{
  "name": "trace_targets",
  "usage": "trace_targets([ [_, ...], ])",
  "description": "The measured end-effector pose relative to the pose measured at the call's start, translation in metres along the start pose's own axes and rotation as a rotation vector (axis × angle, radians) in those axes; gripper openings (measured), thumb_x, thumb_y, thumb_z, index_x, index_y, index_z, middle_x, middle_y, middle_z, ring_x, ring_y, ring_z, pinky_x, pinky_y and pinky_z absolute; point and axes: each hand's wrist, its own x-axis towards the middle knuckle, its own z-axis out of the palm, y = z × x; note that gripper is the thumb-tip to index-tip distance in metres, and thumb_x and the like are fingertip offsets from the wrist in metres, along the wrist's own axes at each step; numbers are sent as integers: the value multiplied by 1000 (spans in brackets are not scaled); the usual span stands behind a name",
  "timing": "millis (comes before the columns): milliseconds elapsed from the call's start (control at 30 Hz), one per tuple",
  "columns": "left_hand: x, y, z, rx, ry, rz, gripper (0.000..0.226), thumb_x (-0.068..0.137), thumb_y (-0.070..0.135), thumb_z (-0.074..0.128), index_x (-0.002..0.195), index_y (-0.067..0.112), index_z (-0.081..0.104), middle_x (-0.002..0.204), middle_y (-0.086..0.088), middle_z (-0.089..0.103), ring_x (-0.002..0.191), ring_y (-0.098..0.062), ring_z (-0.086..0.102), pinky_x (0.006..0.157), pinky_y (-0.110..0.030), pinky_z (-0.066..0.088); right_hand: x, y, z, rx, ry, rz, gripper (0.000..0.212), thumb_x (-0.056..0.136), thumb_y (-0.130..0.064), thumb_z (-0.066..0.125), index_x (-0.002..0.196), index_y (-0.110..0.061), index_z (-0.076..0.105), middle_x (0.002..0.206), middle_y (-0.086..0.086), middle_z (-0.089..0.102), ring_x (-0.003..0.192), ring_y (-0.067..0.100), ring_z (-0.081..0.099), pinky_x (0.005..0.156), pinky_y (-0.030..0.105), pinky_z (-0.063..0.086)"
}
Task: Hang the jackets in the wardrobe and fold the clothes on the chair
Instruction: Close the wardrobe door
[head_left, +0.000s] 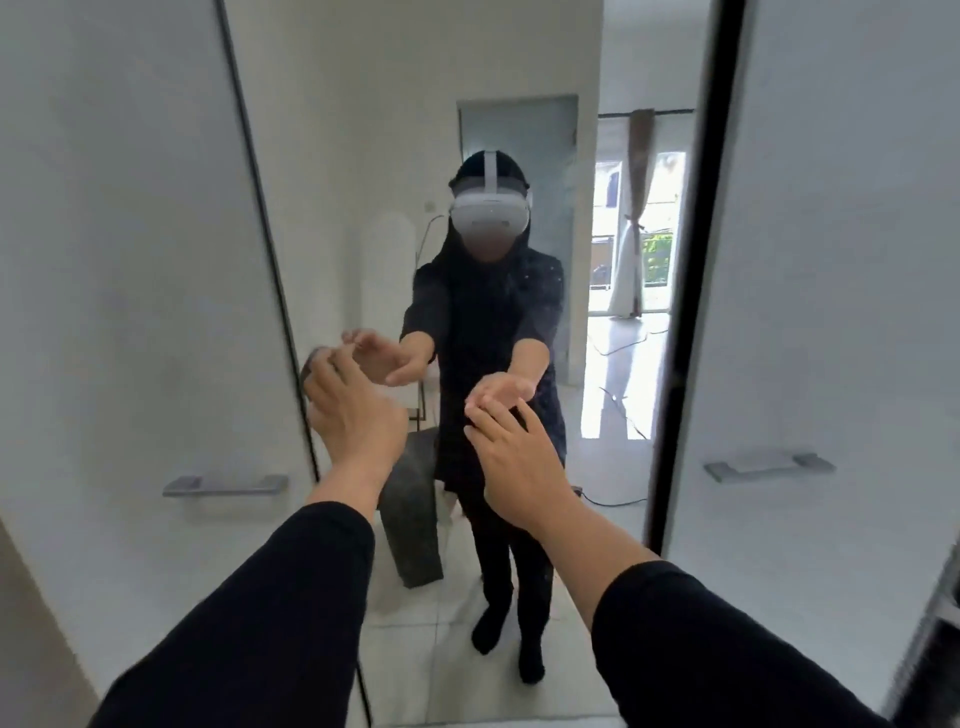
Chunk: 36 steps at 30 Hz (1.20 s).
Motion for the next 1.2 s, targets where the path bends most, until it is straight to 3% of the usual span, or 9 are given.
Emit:
trace_targets([
  [133,-63,69,46,-192,-72,192,51,73,0,54,120,13,42,128,-8,34,115,-26,35,96,-39,38,-65,58,-2,17,81,247,43,64,-8,71,106,-13,69,123,7,61,123,27,52,104,46,37],
  [233,-103,120,77,-408,-328,297,41,81,-2,52,118,15,49,121,-1,44,106,-14,42,83,-26,38,-109,100,-9,8,139,441,47,51,-2,69,97,-13,66,102,6,62,98,29,61,90,44,48],
  [300,-124,152,92,-559,-559,239,40,89,4,51,127,17,46,124,2,46,103,-10,45,82,-24,37,-135,128,-9,-1,144,555,47,51,0,65,96,-12,63,96,6,59,90,29,59,83,41,48],
  [467,-160,208,118,-707,-789,96,37,99,17,45,135,14,41,124,-1,53,107,-16,51,81,-25,38,-178,177,-1,110,-179,692,54,83,-10,46,137,-14,37,139,4,40,135,22,32,115,42,20],
  [567,-170,223,133,-643,-752,7,39,101,23,38,139,12,36,131,-10,52,113,-26,52,84,-30,39,-187,190,9,123,-311,637,57,92,-22,43,145,-13,24,149,4,28,143,22,17,118,52,6],
  [700,-181,228,141,-576,-602,-72,30,101,20,39,130,15,45,121,-10,57,97,-20,51,80,-30,38,-196,208,7,50,-280,502,55,98,-47,31,141,-15,32,143,5,37,136,25,29,116,52,8],
  [833,-203,229,135,-584,-513,-71,25,99,18,43,123,16,50,112,-4,59,97,-19,54,80,-29,40,-211,211,5,81,-228,460,67,94,-63,21,136,-15,40,136,7,45,128,30,38,114,50,17],
  [1033,-246,237,96,-565,-481,-88,26,97,16,50,122,12,53,112,-2,61,102,-17,57,89,-27,43,-249,206,-12,56,-197,416,57,96,-59,21,128,-19,48,123,9,53,115,32,47,109,50,26],
  [1200,-293,251,60,-556,-454,-59,20,95,19,54,115,16,55,102,2,62,94,-13,57,84,-25,44,-295,200,-29,232,-53,432,44,97,-47,34,117,-13,55,115,11,55,115,32,45,99,41,38],
])
